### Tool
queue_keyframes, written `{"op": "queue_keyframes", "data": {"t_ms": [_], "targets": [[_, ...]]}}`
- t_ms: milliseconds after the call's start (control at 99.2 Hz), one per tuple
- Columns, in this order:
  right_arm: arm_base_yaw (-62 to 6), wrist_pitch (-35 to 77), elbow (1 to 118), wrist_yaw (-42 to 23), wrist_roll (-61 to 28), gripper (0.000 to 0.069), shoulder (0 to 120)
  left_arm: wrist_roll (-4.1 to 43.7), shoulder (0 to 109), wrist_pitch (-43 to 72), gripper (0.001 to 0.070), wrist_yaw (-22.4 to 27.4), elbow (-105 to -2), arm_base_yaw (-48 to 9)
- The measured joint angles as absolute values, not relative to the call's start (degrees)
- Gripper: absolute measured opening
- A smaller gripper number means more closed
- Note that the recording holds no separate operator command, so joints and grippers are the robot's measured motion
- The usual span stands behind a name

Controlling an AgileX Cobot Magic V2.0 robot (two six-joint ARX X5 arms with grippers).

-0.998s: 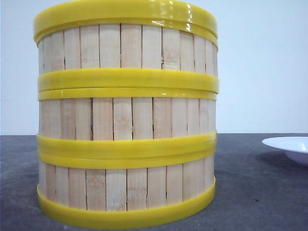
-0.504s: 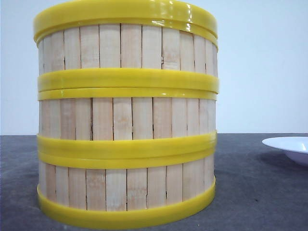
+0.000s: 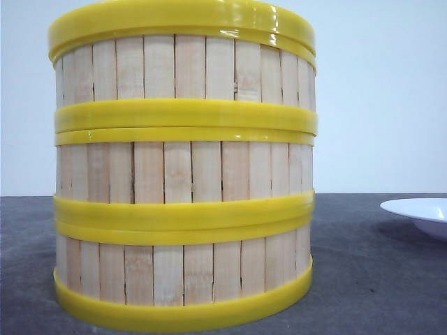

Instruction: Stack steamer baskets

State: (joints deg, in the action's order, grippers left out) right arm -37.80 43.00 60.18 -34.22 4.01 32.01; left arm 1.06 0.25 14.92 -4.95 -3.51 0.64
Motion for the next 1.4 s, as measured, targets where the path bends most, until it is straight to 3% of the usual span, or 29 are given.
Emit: {"op": "queue_keyframes", "data": {"t_ms": [151, 413, 555, 988, 1402], "targets": [[-26.5, 39.9, 56.8, -30.8, -0.5, 0.0005, 31.8, 1.1, 0.3, 14.9, 0.0029, -5.0, -3.5, 0.6], [-7.8, 21.5, 41.7, -12.2, -4.4, 0.0005, 25.5, 1.1, 0.3, 14.9, 0.0029, -5.0, -3.5, 0.6], [-2.1, 12.4, 31.0, -5.1, -4.6, 0.0005, 20.9, 1.1, 0.3, 14.9, 0.0029, -5.0, -3.5, 0.6], [2.0, 7.0, 6.7, -3.4, -2.1, 0.0005, 6.8, 1.1, 0.3, 14.9, 0.0029, -5.0, -3.5, 0.6], [2.0, 7.4, 0.8, -3.0, 1.8, 0.0005, 0.3, 1.1, 0.3, 14.9, 0.0029, -5.0, -3.5, 0.6]]}}
